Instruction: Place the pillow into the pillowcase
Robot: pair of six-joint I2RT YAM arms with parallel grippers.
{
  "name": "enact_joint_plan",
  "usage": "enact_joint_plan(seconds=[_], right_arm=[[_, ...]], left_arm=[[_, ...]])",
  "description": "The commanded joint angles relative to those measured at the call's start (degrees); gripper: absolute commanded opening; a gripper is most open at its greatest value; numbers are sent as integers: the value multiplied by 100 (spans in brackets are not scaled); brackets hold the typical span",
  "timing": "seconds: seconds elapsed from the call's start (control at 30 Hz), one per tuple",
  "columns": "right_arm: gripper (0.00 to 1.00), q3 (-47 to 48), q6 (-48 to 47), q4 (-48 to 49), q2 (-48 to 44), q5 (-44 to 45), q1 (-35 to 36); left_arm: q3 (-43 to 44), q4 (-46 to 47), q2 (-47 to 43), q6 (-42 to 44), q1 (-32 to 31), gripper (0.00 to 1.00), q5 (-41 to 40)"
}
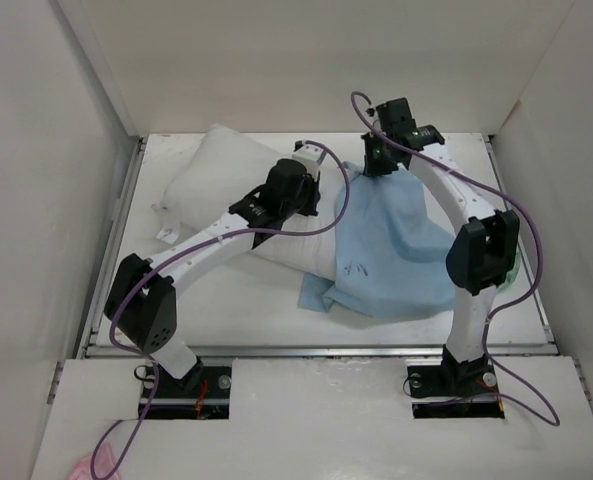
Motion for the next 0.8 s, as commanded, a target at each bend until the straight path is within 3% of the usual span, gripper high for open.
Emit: enact_joint_plan(seconds=[0.0, 0.2, 0.47, 0.63, 0.77], right_arm=[[0, 730, -88, 547, -240, -345, 162], [0, 2425, -405, 547, 322, -722, 592], [2, 2517, -791, 442, 1078, -855, 1173], [30, 2464, -853, 337, 1272, -31, 1173], [64, 2184, -906, 336, 457, 95, 867]], left_arm=[[226, 617, -362, 254, -89, 0, 471], [648, 617, -283, 493, -308, 0, 761], [1631, 564, 306, 545, -308, 0, 297], [1992, 310, 779, 212, -186, 0, -767], [2194, -16, 1166, -246, 210, 0, -1172]])
